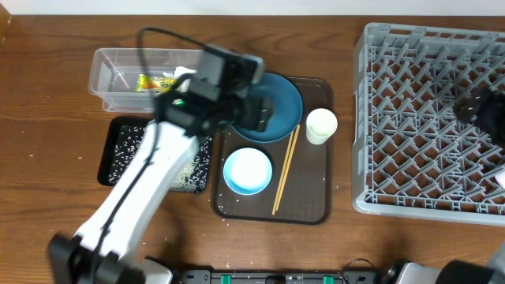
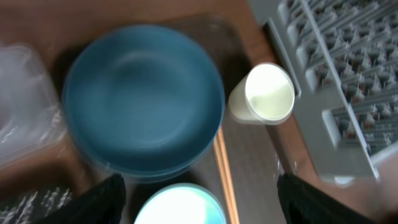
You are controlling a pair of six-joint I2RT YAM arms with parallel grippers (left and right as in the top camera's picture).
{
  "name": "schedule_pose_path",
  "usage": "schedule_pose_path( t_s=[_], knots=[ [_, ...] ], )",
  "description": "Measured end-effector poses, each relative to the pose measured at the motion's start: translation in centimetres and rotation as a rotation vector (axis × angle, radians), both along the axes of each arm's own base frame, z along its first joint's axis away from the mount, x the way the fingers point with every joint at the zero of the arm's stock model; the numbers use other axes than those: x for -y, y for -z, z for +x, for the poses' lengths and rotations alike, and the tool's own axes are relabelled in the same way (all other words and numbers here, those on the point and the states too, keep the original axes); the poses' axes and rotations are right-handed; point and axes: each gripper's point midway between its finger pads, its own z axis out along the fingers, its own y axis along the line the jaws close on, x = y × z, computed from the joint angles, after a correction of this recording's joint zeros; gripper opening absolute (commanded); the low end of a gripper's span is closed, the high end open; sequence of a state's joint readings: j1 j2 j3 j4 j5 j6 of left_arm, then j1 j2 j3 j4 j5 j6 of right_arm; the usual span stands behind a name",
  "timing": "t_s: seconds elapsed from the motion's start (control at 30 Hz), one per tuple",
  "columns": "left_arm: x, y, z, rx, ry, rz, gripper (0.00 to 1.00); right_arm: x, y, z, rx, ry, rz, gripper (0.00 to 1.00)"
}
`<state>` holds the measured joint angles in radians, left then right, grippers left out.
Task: Sort waste into correct bins and load items into the dishwasher rack
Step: 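Grasp the white cup with the left gripper and lift it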
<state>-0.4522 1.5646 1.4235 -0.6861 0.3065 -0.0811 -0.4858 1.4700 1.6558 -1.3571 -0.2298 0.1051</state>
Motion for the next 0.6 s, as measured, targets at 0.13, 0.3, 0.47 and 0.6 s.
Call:
schedule_pose_path(
  t_s=[0.13, 0.3, 0.47, 0.6],
  knots=[
    [3.7, 3.4, 1.9, -0.004, 0.031, -0.008, 0.80, -1.4, 0.1, -0.3, -0.026, -0.038, -0.010, 0.99],
    [7.5, 8.4, 2.4, -0.056, 0.061, 0.001, 0.79, -1.5, 0.2, -0.4, -0.038, -0.043, -0.017, 0.99],
    [9.8, 12.5, 2.0, -0.126, 0.051, 0.003, 0.72, -1.4, 0.3, -0.4, -0.042, -0.041, -0.021, 0.99],
    [10.3, 14.4, 1.5, -0.174, 0.031, 0.014, 0.47, -1.4, 0.3, -0.4, -0.043, -0.041, -0.022, 0.99]
  ],
)
